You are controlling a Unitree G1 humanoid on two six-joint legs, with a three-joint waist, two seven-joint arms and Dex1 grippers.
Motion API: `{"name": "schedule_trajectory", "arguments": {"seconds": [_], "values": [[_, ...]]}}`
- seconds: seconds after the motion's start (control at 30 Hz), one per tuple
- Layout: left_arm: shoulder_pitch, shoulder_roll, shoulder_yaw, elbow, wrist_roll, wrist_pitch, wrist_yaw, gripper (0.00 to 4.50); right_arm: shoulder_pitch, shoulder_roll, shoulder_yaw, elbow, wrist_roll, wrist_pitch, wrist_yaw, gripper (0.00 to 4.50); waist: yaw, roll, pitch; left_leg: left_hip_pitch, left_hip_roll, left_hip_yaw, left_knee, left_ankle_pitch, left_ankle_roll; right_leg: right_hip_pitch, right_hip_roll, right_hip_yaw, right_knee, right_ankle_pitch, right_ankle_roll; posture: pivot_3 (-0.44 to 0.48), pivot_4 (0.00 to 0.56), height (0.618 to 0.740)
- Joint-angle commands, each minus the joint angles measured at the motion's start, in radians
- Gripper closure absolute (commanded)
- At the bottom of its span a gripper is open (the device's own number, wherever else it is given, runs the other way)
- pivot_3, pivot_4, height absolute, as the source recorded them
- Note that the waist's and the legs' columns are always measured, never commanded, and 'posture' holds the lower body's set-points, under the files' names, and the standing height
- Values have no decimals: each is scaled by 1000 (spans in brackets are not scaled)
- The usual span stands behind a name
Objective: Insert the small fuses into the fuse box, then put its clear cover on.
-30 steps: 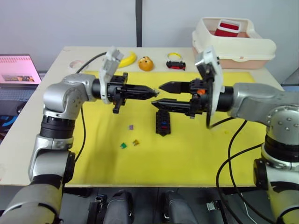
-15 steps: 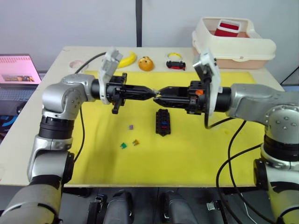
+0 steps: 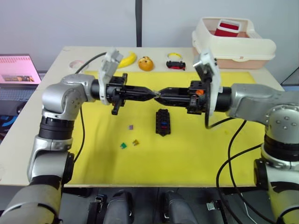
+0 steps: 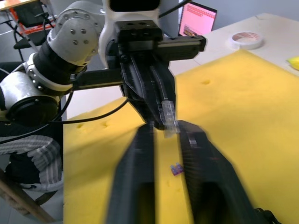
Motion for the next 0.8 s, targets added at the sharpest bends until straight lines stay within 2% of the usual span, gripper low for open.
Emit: {"name": "schedule_trajectory", "arguments": {"seconds": [0.03,0.43,0.47,0.5,0.63,0.73,0.8], "values": [[-7,-2,-9,-21,-12,-14,-1,4500,-21,2,-12,-22,22,-15,10,4451,0,0,0,0,0,0,0,0,0,0,0,0,0,0,0,0,150,739],[-4,12,-42,-21,28,-39,3,4500,-21,-11,-3,-37,13,-19,23,4451,0,0,0,0,0,0,0,0,0,0,0,0,0,0,0,0,150,739],[-8,15,-46,-18,31,-39,3,3851,-21,-17,2,-39,5,-22,29,4500,1,0,0,0,0,0,0,0,0,0,0,0,0,0,0,0,150,739],[-9,18,-48,-17,30,-40,2,3563,-20,-21,6,-42,-1,-26,33,4500,1,0,0,0,0,0,0,0,0,0,0,0,0,0,0,0,150,739],[-9,46,-66,-19,45,-65,-21,1582,-13,-68,40,-54,-66,-66,93,4500,-1,0,0,0,0,0,0,0,0,0,0,0,0,0,0,0,150,739],[4,90,-90,-8,80,-112,-63,32,11,-158,119,-49,-207,-178,207,4500,-2,0,0,0,0,0,-1,0,0,0,0,0,0,0,0,0,150,739],[8,108,-103,6,101,-143,-80,32,27,-204,168,-34,-296,-262,276,4500,-2,0,0,0,0,0,-1,0,0,0,0,0,-1,0,-1,0,150,739]]}}
